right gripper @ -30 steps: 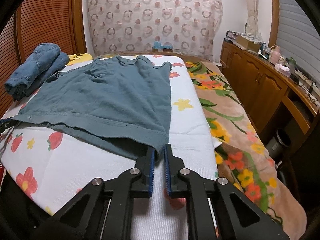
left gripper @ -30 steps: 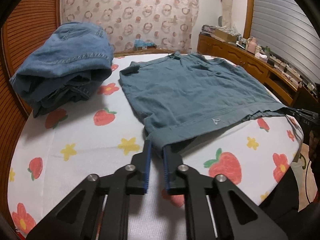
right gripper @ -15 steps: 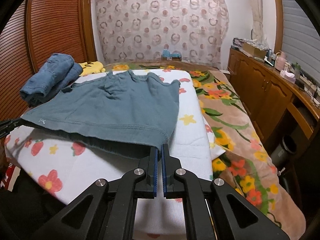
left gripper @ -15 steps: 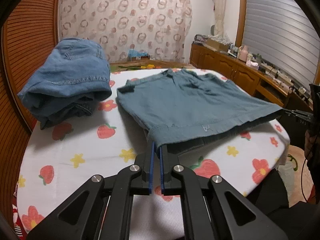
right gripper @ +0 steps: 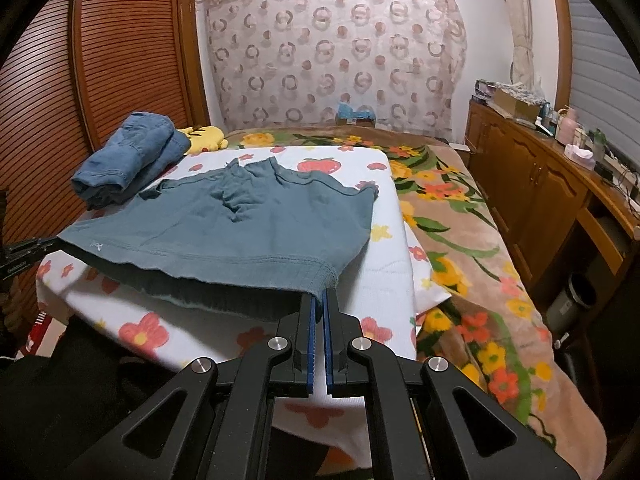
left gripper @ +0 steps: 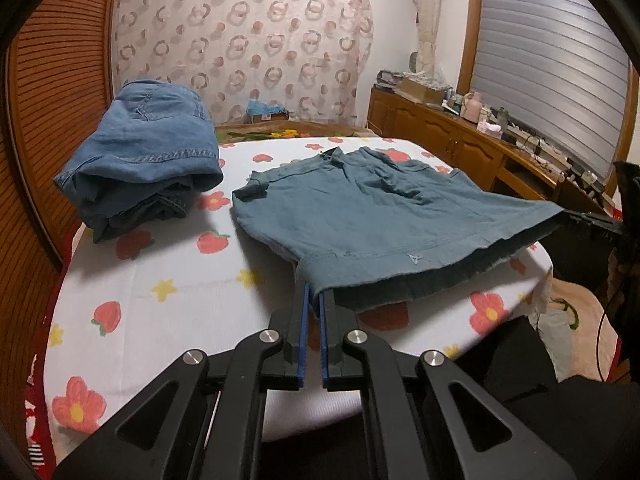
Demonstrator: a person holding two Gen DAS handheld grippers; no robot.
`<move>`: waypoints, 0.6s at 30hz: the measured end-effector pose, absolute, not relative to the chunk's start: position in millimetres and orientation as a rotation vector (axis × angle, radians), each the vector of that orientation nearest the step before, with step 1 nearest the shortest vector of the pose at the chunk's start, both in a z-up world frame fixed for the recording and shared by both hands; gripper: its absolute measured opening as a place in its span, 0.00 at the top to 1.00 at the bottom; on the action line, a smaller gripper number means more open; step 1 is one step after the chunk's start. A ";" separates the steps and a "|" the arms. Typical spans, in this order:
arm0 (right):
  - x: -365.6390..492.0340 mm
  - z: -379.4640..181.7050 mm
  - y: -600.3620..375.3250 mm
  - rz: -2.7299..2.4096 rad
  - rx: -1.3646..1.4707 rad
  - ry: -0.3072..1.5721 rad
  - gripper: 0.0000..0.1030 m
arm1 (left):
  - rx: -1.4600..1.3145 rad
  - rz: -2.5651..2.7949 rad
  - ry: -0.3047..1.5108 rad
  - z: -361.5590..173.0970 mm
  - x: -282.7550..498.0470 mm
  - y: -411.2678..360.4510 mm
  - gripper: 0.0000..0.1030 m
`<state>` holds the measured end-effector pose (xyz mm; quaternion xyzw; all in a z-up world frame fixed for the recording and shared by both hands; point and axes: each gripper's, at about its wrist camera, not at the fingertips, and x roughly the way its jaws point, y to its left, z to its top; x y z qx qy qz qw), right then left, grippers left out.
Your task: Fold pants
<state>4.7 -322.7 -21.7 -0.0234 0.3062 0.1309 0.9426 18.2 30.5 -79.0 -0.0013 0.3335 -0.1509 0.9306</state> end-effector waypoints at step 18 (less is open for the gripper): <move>34.2 -43.0 -315.9 0.266 -0.027 0.718 0.97 | -0.025 -0.286 0.738 -92.1 16.3 50.1 0.42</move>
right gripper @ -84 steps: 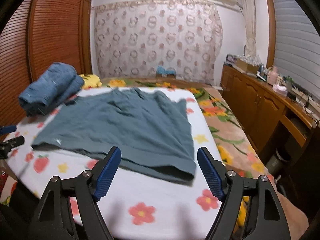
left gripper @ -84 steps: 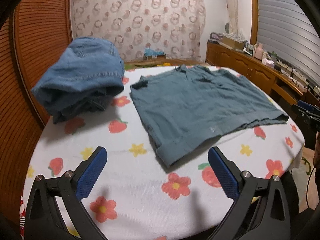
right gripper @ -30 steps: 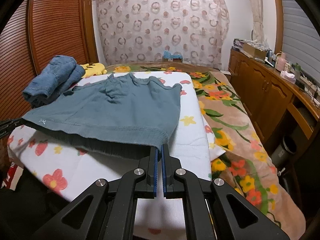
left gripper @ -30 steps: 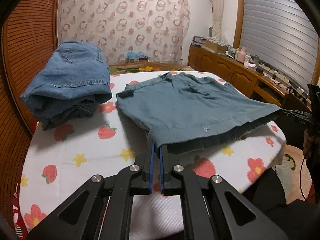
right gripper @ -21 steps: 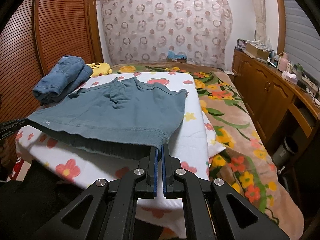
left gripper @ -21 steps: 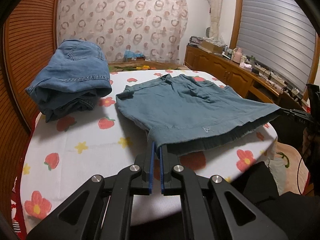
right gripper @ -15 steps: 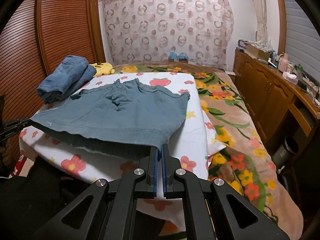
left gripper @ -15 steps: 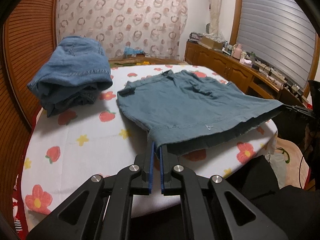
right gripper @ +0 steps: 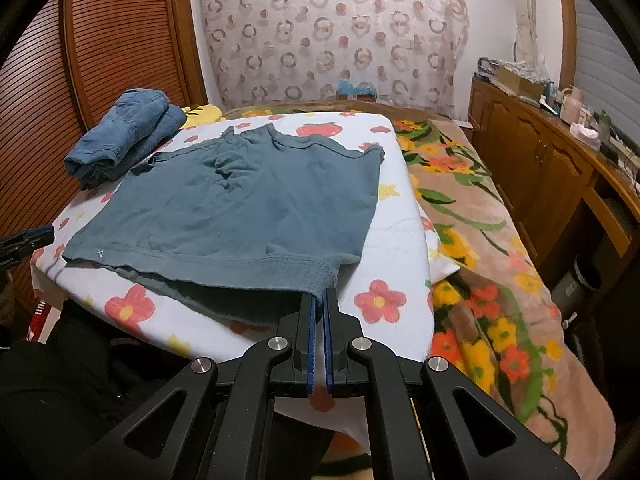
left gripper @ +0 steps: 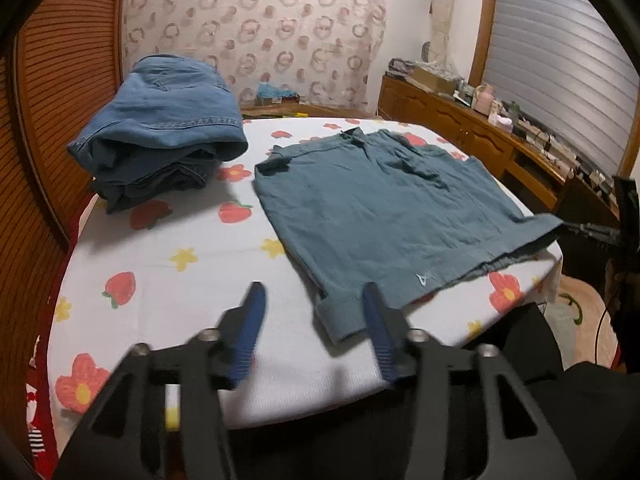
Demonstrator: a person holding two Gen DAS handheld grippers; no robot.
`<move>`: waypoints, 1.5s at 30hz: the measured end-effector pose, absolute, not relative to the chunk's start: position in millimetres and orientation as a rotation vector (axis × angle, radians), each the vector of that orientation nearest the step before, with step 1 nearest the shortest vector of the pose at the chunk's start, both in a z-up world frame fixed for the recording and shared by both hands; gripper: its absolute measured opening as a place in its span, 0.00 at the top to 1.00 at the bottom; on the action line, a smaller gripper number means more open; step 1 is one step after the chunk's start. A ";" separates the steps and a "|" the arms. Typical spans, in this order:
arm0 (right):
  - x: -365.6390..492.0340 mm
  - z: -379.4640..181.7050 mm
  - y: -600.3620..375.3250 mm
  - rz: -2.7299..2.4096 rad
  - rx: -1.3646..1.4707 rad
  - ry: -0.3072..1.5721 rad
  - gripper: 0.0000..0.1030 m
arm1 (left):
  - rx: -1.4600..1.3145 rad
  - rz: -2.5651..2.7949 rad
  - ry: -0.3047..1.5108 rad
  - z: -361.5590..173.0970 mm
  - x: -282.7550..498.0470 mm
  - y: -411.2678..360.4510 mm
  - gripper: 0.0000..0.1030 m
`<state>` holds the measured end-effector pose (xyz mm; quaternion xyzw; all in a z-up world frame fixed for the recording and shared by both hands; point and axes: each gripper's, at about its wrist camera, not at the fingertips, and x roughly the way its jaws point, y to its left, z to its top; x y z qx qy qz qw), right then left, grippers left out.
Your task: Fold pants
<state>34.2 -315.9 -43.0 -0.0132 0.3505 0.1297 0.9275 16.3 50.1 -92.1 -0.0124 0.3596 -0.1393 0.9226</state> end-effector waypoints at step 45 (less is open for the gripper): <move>85.3 -64.4 -276.5 0.331 0.034 0.656 0.58 | 0.267 -0.213 0.827 -113.8 220.9 9.7 0.65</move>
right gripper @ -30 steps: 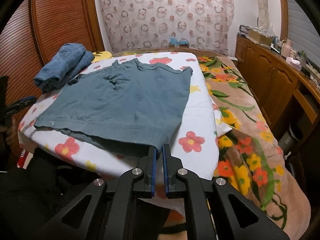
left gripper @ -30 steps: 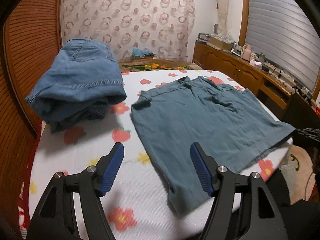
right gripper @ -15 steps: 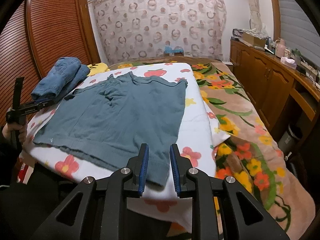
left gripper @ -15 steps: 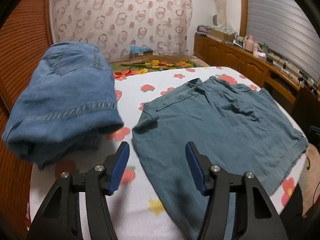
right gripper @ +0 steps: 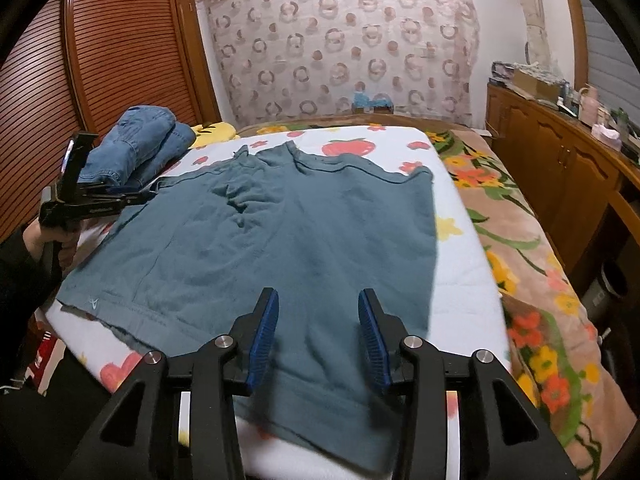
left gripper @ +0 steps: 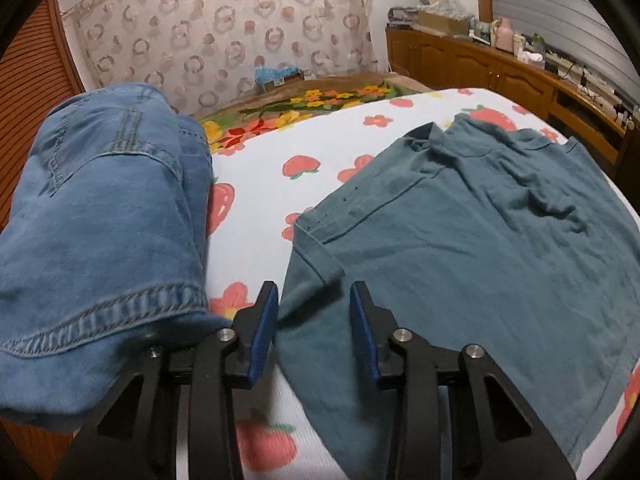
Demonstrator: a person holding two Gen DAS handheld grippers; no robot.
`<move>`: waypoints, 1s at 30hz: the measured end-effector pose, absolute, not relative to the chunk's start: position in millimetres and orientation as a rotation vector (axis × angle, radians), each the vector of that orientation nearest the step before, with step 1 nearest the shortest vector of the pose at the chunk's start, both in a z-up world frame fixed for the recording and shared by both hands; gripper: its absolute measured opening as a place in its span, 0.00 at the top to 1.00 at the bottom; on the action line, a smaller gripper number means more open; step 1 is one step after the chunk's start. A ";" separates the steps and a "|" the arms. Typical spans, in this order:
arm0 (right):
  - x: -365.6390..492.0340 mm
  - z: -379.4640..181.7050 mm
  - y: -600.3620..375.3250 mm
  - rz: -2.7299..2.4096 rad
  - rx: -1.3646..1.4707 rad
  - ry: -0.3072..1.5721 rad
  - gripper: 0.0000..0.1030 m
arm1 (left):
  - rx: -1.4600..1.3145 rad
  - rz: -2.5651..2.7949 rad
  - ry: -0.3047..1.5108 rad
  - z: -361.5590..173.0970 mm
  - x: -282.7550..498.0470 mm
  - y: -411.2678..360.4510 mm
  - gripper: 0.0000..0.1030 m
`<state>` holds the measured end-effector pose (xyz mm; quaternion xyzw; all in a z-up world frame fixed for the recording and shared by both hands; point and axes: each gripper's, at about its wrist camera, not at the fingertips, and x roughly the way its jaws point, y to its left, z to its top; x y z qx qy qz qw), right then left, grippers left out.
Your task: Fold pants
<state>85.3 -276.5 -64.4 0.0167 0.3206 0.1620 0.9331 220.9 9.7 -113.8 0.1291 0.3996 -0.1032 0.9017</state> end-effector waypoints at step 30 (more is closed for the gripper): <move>73.3 -71.2 -309.9 0.222 0.113 0.624 0.58 | 0.238 -0.546 0.748 -23.0 228.2 -157.8 0.97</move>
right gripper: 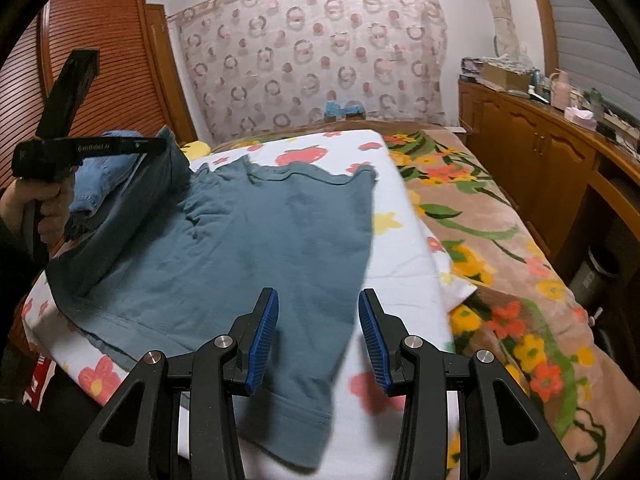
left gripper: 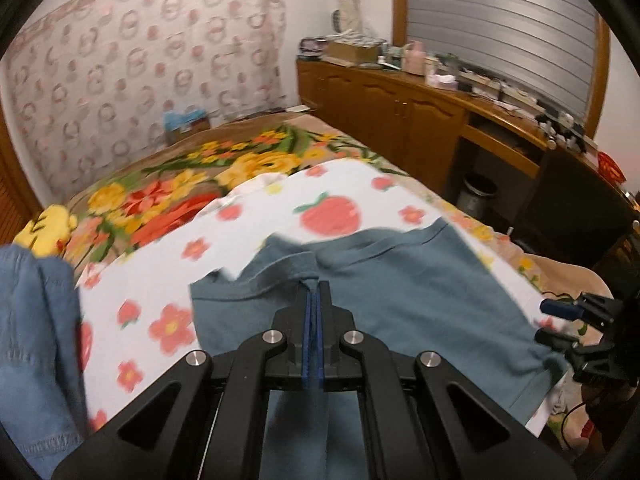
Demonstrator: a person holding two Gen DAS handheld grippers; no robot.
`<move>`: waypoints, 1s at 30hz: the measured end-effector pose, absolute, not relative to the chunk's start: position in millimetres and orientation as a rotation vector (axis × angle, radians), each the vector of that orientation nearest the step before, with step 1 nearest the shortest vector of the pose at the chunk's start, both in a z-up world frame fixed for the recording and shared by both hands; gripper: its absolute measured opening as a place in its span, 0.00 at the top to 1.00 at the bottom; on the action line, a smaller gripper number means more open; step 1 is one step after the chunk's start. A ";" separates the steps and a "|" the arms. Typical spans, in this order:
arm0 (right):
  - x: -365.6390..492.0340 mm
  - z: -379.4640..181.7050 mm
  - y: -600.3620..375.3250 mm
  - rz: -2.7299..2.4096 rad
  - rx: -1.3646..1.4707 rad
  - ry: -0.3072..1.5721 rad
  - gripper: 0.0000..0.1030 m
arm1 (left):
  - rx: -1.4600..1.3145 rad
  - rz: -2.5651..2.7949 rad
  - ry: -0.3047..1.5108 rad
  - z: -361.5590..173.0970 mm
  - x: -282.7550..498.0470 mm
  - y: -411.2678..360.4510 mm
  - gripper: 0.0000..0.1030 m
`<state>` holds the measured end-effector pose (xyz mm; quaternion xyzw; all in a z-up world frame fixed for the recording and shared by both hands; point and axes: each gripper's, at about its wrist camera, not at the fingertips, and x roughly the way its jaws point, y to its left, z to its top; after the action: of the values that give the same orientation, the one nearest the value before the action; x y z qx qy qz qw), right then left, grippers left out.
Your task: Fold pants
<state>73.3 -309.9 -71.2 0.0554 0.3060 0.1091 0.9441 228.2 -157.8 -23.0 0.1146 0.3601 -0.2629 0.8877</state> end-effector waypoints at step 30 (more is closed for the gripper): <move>91.2 -66.7 -275.4 0.262 0.105 0.609 0.58 | 0.204 -0.534 0.724 -21.4 204.9 -130.8 0.47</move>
<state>91.2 -275.4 -66.7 0.0514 0.2988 0.1286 0.9442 204.9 -130.8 -21.4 0.0984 0.3494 -0.2578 0.8954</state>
